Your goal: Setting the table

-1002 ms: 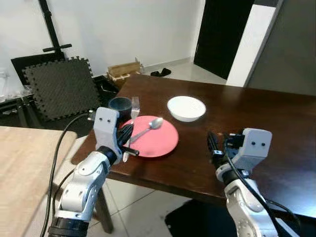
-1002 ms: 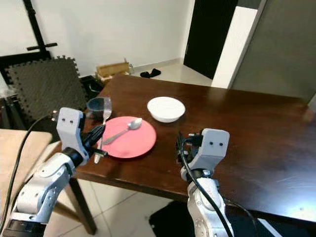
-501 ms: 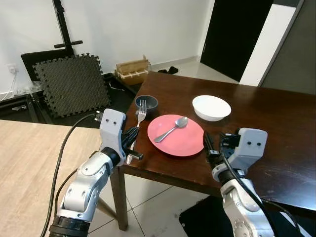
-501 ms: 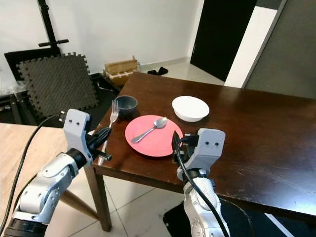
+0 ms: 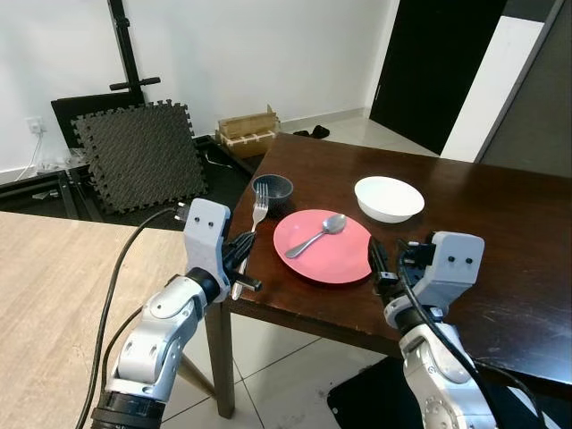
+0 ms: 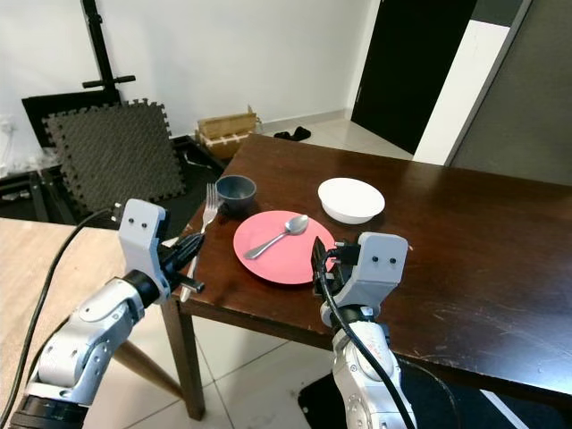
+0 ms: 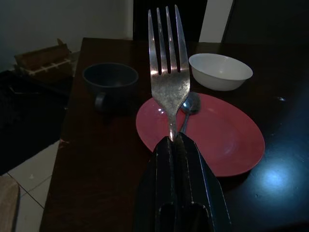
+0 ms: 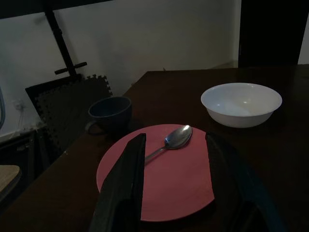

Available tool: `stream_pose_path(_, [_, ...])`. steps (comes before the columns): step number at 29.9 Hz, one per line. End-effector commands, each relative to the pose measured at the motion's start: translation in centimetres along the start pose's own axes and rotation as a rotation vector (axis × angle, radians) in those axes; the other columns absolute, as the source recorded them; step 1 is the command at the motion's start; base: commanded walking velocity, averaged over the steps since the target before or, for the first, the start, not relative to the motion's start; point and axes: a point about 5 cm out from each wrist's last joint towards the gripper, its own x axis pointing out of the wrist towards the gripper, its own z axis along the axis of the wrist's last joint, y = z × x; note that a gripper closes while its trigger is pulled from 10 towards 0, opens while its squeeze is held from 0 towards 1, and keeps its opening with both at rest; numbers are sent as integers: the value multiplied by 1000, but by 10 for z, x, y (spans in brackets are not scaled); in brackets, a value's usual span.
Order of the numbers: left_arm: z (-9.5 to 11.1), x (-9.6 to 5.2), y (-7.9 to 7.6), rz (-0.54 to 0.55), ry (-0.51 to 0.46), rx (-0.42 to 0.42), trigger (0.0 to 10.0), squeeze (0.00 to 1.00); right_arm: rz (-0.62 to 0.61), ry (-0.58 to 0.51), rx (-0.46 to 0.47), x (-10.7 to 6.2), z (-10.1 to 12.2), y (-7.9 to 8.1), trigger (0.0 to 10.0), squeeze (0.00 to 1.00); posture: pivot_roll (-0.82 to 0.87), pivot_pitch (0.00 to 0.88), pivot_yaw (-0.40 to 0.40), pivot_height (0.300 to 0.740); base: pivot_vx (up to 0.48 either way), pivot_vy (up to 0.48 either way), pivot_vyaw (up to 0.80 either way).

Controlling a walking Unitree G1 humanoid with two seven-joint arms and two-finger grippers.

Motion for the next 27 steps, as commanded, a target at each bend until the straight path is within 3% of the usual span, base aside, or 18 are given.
stream_pose_path(1, [-1,3,-3,-21,10,-5,10000,0,-16,-2,-7,-1,-1,-3,10000,0,-35,55,19,740,0,0,0])
stream_pose_path(8, [-1,5,-6,-39,2,-12,10000,0,-20,-3,-7,-2,-1,-3,10000,0,-37,56,22,740,0,0,0])
stream_pose_path(13, [2,8,-10,-75,-15,-3,10000,0,-14,-2,-3,-3,-1,-2,10000,0,-37,54,24,740,442,0,0])
stream_pose_path(27, [2,11,-14,-105,-20,-6,10000,0,-24,-1,-4,-4,-1,-3,10000,0,-45,59,29,740,451,0,-751])
